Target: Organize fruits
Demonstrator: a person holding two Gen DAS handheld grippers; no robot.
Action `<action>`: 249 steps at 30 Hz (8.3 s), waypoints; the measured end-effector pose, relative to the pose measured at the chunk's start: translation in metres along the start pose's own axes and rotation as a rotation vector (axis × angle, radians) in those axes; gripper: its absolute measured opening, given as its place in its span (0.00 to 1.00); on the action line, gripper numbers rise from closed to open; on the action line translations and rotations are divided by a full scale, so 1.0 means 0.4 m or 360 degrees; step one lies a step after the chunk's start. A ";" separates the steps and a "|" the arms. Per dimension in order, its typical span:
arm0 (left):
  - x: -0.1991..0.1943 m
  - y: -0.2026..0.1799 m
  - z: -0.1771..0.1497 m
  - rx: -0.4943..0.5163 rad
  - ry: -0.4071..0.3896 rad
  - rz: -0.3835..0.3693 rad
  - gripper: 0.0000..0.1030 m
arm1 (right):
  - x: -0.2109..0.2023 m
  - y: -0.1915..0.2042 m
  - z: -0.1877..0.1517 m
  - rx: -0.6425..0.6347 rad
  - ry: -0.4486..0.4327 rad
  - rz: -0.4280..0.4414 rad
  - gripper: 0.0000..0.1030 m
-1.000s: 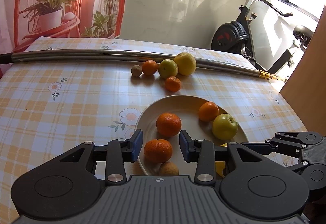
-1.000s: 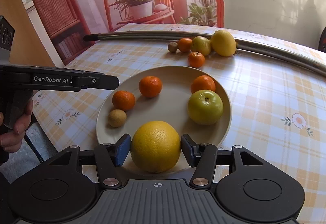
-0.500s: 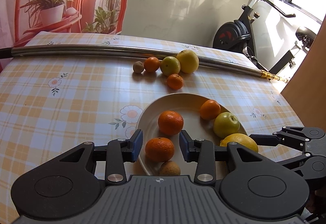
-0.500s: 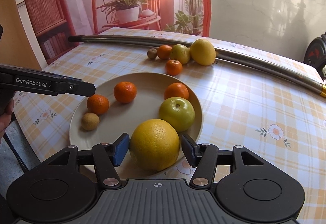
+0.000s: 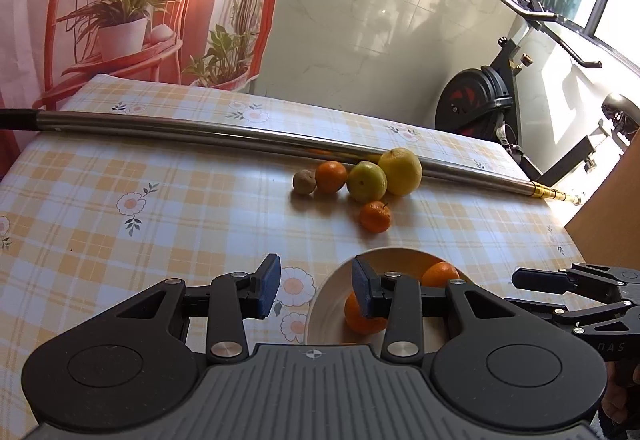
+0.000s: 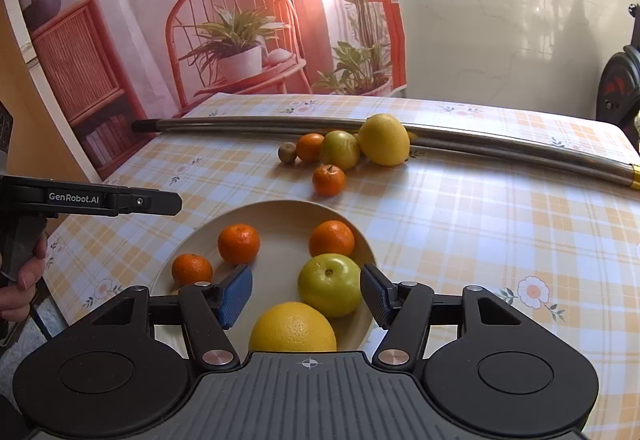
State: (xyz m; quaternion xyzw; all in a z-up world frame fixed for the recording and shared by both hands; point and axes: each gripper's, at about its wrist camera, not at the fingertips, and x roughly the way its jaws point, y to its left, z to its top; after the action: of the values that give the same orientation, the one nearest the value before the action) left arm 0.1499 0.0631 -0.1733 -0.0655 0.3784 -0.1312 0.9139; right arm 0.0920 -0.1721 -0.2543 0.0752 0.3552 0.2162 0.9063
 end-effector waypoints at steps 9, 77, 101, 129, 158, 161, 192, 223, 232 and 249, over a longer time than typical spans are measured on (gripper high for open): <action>0.014 0.034 0.099 -0.0050 -0.0071 0.0058 0.40 | 0.073 -0.012 0.113 -0.0142 -0.0041 0.0029 0.55; 0.423 -0.191 0.140 0.0814 0.0152 -0.0028 0.48 | 0.219 -0.217 0.083 0.0311 0.0004 -0.0063 0.31; 0.191 -0.213 0.018 0.0772 0.0160 -0.0219 0.48 | 0.138 -0.153 0.040 0.0282 -0.0036 -0.0041 0.31; 0.178 -0.148 0.010 0.0471 0.0224 -0.0219 0.50 | 0.107 -0.102 0.026 0.0223 -0.0016 -0.0015 0.31; 0.085 -0.023 -0.042 -0.0056 0.0063 0.0048 0.51 | 0.155 0.056 0.032 -0.0101 0.0094 -0.0023 0.33; 0.085 -0.019 -0.043 -0.0072 0.0064 0.0059 0.51 | 0.151 0.053 0.033 -0.0108 0.0087 -0.0031 0.33; 0.049 0.058 0.073 -0.0231 -0.0105 0.0173 0.51 | 0.194 -0.097 0.202 -0.0227 -0.0293 -0.0113 0.71; 0.170 0.075 0.076 -0.0290 0.0055 0.0150 0.51 | 0.420 -0.147 0.182 -0.0324 -0.0166 -0.0054 0.57; 0.241 0.046 0.098 -0.0212 0.0105 0.0129 0.51 | 0.363 -0.174 0.125 -0.0190 -0.0223 -0.0051 0.58; 0.360 0.021 0.128 -0.0085 0.0100 0.0181 0.49 | 0.348 -0.184 0.110 -0.0140 -0.0243 -0.0050 0.58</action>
State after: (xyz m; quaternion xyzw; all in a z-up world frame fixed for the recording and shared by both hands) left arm 0.2856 0.0305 -0.2362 -0.0643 0.4135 -0.0708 0.9055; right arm 0.2377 -0.1751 -0.3285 0.0459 0.2765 0.2111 0.9364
